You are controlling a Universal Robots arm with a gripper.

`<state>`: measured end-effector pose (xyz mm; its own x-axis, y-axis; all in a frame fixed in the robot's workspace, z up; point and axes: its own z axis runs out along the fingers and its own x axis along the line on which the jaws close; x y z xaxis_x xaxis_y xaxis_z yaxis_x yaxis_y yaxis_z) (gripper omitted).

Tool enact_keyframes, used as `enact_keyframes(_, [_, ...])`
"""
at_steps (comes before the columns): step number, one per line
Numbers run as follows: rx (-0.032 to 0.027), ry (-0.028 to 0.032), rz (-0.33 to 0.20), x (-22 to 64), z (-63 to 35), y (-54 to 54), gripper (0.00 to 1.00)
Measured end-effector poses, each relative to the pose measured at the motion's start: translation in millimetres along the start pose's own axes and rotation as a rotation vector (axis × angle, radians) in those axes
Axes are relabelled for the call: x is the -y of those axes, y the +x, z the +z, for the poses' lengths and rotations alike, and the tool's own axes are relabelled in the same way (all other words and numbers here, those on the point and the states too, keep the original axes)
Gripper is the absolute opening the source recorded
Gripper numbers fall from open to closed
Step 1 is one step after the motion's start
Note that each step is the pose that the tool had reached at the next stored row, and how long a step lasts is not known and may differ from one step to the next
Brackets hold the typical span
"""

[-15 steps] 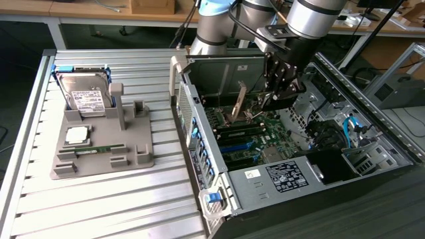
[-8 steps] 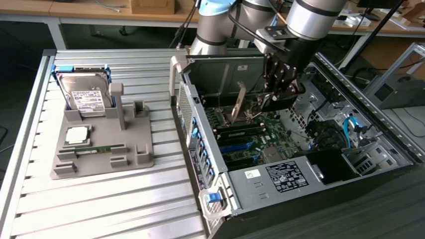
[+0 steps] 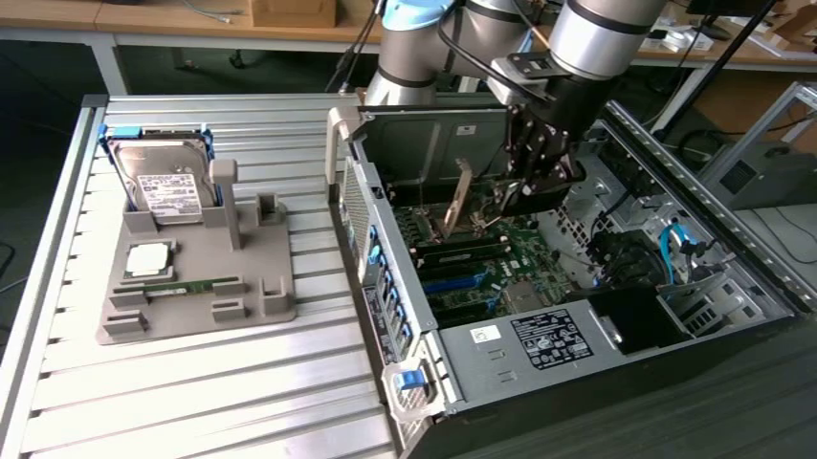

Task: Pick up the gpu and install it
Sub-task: 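Insert the gpu into the slot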

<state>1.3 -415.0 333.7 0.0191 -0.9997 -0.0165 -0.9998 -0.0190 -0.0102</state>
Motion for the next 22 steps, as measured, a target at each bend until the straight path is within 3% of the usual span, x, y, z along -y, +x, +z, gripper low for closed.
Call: enact_keyframes(22, [0.0001, 0.0, 0.0, -2.1, 6.3, 0.8, 0.28])
